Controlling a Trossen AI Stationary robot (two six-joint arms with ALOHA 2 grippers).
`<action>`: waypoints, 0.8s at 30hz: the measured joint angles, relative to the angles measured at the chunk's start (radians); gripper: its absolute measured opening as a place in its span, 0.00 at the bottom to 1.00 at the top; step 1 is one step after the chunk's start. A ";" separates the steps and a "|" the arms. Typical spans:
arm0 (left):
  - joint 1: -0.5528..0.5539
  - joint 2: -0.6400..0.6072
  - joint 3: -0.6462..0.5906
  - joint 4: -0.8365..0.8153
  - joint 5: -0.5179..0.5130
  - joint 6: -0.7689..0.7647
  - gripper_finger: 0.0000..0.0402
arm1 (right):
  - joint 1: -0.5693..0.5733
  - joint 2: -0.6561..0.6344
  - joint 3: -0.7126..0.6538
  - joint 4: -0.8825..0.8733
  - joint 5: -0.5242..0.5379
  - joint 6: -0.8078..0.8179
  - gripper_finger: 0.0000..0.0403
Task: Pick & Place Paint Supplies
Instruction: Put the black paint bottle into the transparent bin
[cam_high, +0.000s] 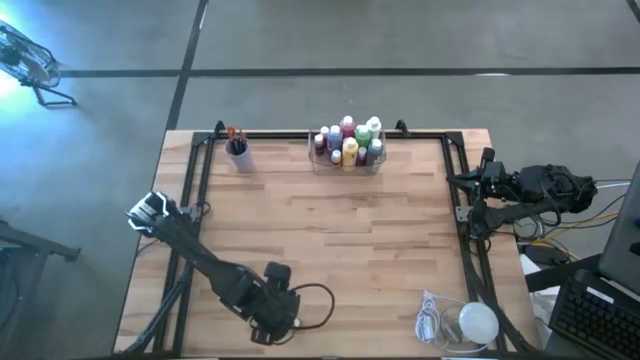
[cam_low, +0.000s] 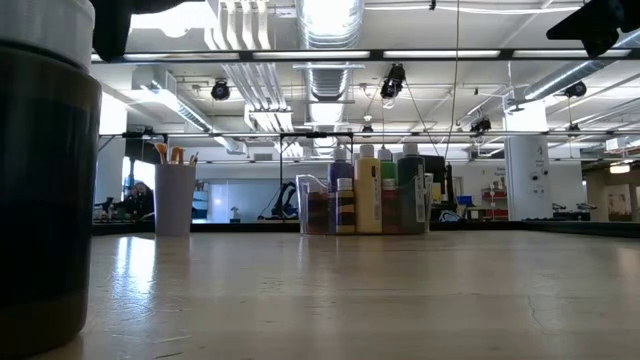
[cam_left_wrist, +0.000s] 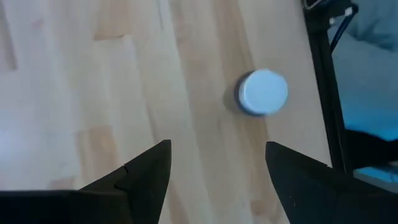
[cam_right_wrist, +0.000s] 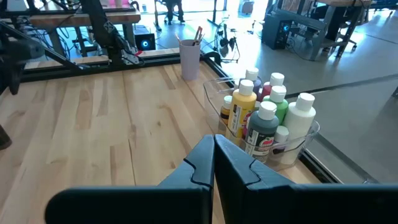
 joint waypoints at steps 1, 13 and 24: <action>0.000 0.000 -0.017 0.028 0.004 -0.001 0.66 | 0.000 0.000 0.000 0.000 0.000 0.000 0.02; 0.001 0.001 -0.098 0.183 0.064 0.017 0.66 | 0.000 0.000 0.000 0.000 0.000 0.000 0.02; 0.010 0.001 -0.169 0.351 0.125 0.115 0.65 | 0.000 0.000 0.000 0.000 0.000 0.000 0.02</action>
